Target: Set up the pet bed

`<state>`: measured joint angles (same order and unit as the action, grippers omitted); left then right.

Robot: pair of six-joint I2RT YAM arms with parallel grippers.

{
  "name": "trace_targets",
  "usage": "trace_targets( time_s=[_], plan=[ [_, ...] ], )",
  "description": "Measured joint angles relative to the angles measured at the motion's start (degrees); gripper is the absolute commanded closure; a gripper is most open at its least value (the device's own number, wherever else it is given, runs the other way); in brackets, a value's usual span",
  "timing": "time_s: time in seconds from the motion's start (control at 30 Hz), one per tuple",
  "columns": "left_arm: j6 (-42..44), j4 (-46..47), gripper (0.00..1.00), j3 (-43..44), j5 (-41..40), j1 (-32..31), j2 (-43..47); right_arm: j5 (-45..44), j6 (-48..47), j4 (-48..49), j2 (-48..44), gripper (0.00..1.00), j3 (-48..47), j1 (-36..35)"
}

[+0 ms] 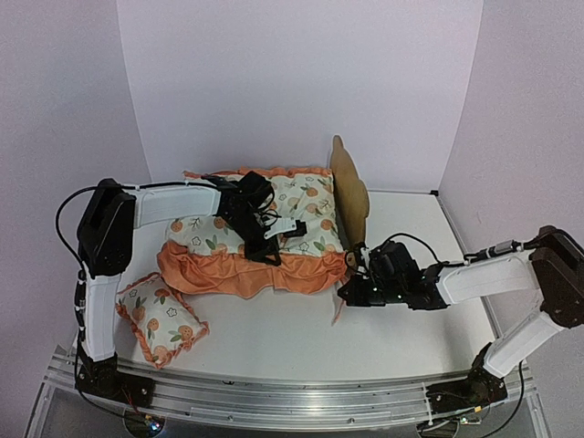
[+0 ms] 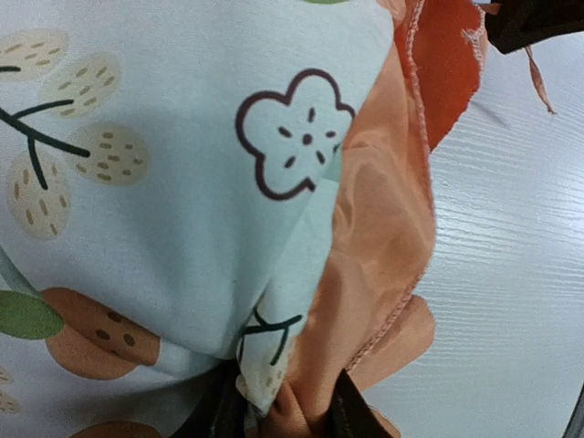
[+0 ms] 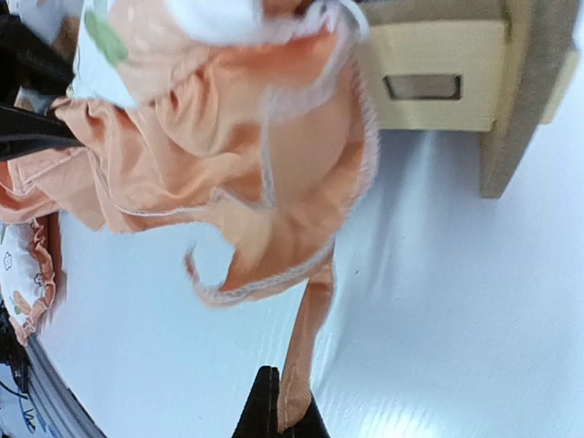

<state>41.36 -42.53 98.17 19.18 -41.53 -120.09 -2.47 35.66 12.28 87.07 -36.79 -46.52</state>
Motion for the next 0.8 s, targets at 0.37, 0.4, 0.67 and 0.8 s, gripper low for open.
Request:
trace_targets(
  time_s=[0.37,0.4,0.67,0.8],
  plan=[
    [2.7,3.5,0.27,0.0,4.9,0.9,7.4,9.5,0.9,-22.0,1.1,1.0,-11.4,0.1],
    [2.7,3.8,0.27,0.0,5.2,0.6,9.0,10.6,0.9,-23.9,1.1,1.0,-12.5,0.1],
    [-2.3,18.4,0.29,-14.0,6.1,-14.5,21.8,16.7,1.3,-32.4,1.1,1.0,-14.3,0.3],
    [-5.8,29.6,0.29,-22.3,2.9,-18.9,18.7,18.3,2.4,-33.4,1.1,1.0,-14.4,0.3]
  ],
)
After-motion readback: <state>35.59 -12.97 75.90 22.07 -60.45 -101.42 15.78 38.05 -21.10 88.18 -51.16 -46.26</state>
